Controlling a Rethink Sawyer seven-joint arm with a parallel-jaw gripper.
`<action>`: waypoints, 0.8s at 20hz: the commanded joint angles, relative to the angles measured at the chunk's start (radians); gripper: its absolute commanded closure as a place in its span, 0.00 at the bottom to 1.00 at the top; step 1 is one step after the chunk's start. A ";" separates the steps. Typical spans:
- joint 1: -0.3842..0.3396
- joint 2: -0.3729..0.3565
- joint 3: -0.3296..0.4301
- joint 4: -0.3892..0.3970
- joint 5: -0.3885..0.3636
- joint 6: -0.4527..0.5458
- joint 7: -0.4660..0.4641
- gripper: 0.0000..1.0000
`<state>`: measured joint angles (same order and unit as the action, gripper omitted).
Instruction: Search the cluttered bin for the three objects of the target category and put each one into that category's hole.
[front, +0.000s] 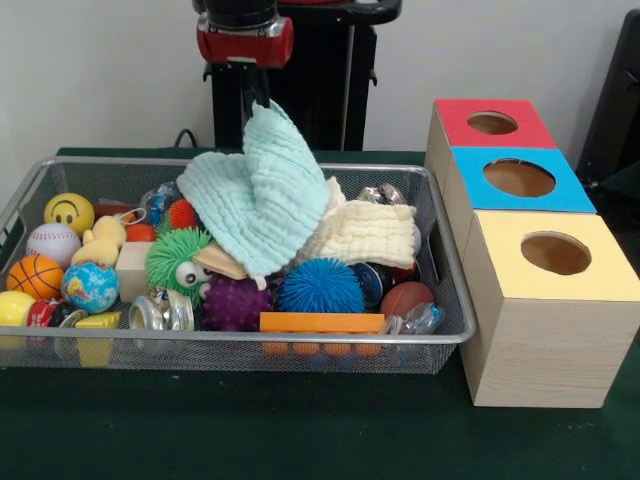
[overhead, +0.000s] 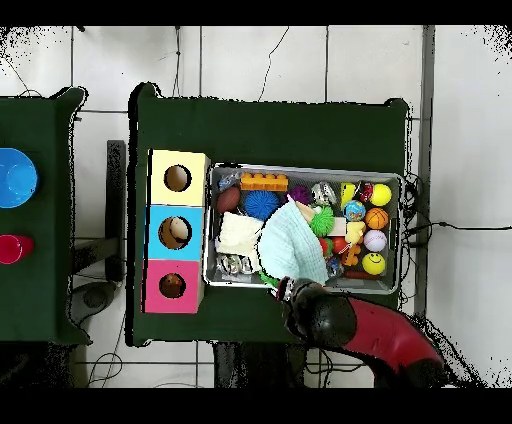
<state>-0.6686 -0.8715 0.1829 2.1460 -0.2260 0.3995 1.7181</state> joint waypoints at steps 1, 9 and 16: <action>0.016 0.109 0.064 0.025 -0.057 -0.164 0.079 1.00; 0.045 0.213 0.023 -0.039 -0.117 -0.289 0.080 1.00; 0.048 0.216 0.019 -0.059 -0.134 -0.277 0.069 1.00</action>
<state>-0.6238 -0.6990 0.1819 2.1450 -0.3136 0.1534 1.7181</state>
